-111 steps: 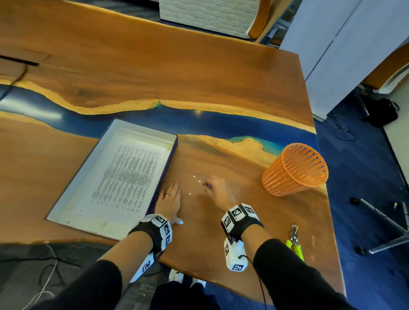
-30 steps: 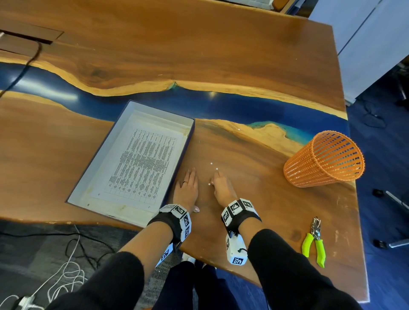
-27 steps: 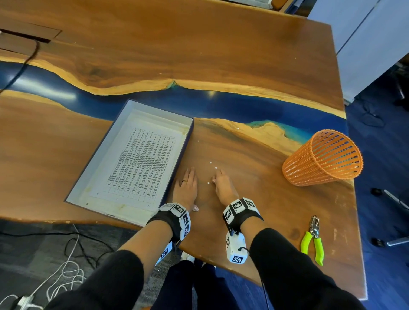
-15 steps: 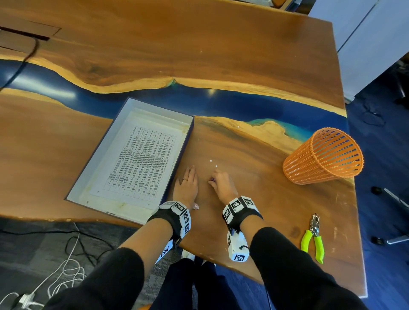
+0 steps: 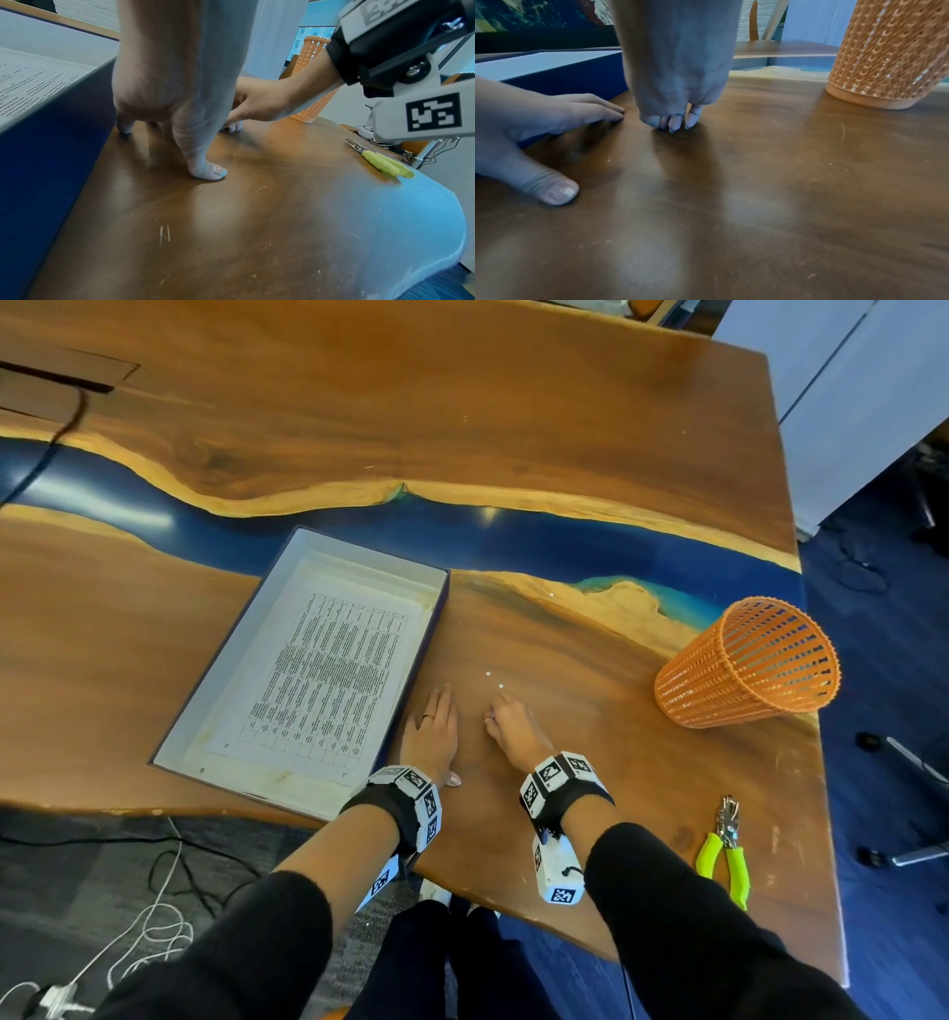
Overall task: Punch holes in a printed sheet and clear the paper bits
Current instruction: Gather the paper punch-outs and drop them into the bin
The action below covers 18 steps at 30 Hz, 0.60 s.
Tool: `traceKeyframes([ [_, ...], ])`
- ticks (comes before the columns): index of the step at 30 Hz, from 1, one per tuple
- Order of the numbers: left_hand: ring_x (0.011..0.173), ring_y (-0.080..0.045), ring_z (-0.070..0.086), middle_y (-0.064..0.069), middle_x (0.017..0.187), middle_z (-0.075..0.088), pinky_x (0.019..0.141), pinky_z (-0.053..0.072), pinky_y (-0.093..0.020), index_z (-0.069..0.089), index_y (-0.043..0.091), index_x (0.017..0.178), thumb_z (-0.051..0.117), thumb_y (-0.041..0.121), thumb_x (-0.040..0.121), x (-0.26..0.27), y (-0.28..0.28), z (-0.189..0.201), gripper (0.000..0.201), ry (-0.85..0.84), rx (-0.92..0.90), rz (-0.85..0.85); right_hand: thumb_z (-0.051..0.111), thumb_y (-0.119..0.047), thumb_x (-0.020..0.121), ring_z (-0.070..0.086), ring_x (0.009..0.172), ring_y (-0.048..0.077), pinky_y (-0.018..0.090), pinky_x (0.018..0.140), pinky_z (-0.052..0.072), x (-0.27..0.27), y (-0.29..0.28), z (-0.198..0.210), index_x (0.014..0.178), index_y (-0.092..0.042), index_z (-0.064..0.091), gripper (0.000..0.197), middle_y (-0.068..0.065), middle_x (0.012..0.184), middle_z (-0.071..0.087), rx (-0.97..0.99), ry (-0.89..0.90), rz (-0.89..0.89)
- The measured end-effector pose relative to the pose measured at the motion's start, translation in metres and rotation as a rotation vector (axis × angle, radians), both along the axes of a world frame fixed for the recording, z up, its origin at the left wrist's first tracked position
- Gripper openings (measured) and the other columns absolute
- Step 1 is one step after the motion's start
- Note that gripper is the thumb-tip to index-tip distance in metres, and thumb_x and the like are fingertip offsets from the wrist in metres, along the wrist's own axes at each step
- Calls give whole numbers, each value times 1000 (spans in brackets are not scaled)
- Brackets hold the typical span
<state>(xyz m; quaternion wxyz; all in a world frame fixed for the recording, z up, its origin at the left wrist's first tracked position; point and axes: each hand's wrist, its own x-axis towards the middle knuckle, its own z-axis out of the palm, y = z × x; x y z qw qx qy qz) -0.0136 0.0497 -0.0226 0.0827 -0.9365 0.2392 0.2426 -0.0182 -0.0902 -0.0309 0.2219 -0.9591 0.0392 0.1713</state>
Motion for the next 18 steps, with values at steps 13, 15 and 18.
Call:
traceKeyframes([
  [13,148,-28,-8,-13,159,-11,118,11,-46,-9,1,148,73,50,73,-10,-60,18,122,-19,25,-277,57,-1,81,49,70,24,32,63,38,-8,-89,80,74,-15,41,22,8,78,52,55,-284,-182],
  [15,148,-25,-9,-9,159,-13,120,8,-46,-11,4,149,73,50,73,-14,-73,15,122,34,14,-332,56,0,77,50,68,24,33,60,37,-9,-106,96,71,-16,41,23,4,72,50,46,-341,-228],
  [18,148,-24,-11,-6,159,-18,120,6,-46,-14,6,149,72,52,73,-23,-91,12,124,81,36,-419,55,1,72,50,63,25,36,58,39,-14,-140,121,65,-12,45,18,5,63,50,37,-457,-327],
])
